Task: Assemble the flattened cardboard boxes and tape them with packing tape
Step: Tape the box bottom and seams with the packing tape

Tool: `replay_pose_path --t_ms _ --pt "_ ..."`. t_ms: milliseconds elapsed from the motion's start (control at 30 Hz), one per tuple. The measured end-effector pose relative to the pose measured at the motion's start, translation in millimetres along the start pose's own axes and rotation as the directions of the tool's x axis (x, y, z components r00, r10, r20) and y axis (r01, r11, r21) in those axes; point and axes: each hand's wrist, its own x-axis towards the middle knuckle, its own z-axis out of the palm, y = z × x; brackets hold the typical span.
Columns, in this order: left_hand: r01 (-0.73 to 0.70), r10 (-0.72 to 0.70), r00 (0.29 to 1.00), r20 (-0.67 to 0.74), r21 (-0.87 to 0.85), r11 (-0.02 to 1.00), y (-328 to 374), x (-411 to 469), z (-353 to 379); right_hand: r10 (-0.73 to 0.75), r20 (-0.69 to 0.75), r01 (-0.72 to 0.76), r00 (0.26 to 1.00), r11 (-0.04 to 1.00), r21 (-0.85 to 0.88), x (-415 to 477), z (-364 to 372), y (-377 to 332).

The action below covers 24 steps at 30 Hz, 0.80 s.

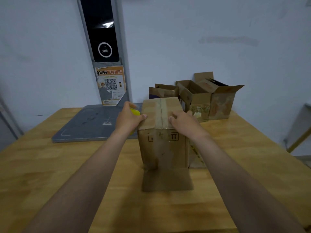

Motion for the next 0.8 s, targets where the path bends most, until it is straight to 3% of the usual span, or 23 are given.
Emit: replay_pose_path --t_ms 200,300,400,467,567,633,700,800 --pt "-0.033 0.029 0.999 0.044 0.091 0.995 7.1 -3.1 -8.5 0.029 -0.004 -0.029 1.000 0.998 -0.051 2.5 -1.5 0.3" --pt "-0.058 0.058 0.998 -0.001 0.017 0.998 20.8 -18.0 -28.3 0.049 -0.044 -0.056 0.998 0.984 -0.169 -5.3 -7.8 -3.2" --pt "-0.131 0.125 0.990 -0.057 -0.110 0.985 41.5 -36.3 -51.0 -0.156 -0.259 0.084 0.953 0.959 -0.269 -16.7 -13.6 -14.7" --pt "-0.192 0.182 0.980 -0.077 -0.163 0.968 60.7 -47.6 -62.4 -0.297 -0.315 0.296 0.901 0.954 -0.051 -27.4 -20.8 -29.0" --pt "-0.241 0.251 0.968 0.000 -0.275 0.931 89.7 -63.2 -69.7 -0.408 -0.171 0.441 0.897 0.792 0.423 -49.5 -31.9 -53.7" --pt "-0.211 0.250 0.965 0.074 -0.344 0.915 102.4 -71.5 -68.2 -0.422 -0.150 0.436 0.894 0.742 0.509 -60.2 -34.1 -64.2" --pt "-0.173 0.240 0.963 0.122 -0.404 0.898 108.4 -77.4 -66.2 -0.388 -0.224 0.443 0.894 0.696 0.565 -66.6 -33.9 -67.0" --pt "-0.171 0.250 0.966 0.072 -0.548 0.819 110.6 -84.3 -63.2 -0.420 -0.280 0.494 0.863 0.586 0.642 -77.8 -31.0 -61.1"
